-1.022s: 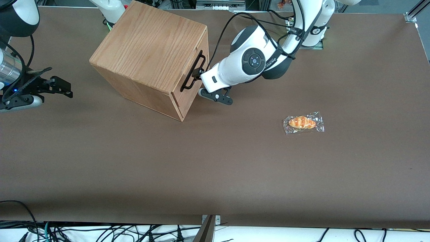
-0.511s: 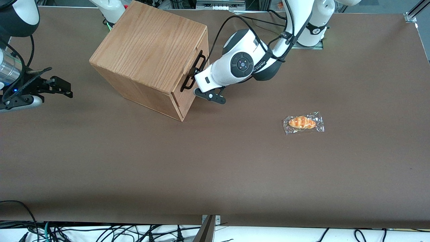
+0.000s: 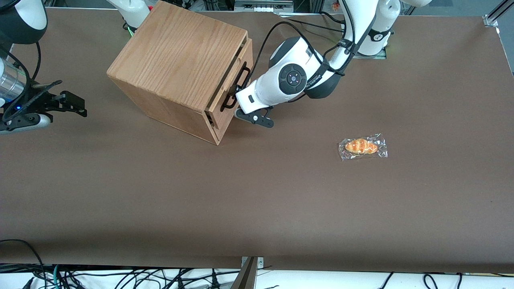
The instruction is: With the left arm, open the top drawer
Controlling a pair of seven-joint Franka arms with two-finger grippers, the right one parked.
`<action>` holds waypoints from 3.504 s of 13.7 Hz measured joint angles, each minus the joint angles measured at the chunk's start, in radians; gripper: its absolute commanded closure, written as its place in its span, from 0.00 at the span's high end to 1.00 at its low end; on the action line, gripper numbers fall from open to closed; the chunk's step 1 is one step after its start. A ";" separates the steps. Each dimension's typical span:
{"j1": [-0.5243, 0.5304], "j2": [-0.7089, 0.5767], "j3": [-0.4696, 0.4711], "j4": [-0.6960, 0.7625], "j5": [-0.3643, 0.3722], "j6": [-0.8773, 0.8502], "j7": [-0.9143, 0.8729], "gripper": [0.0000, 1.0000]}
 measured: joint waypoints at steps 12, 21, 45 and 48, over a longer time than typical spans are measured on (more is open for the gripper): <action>0.103 -0.003 0.010 0.003 0.068 -0.031 0.047 1.00; 0.124 -0.003 0.004 0.003 0.068 -0.046 0.061 1.00; 0.691 -0.081 0.024 0.169 0.344 -0.516 0.387 1.00; 0.699 -0.175 0.041 0.145 0.422 -0.522 0.416 1.00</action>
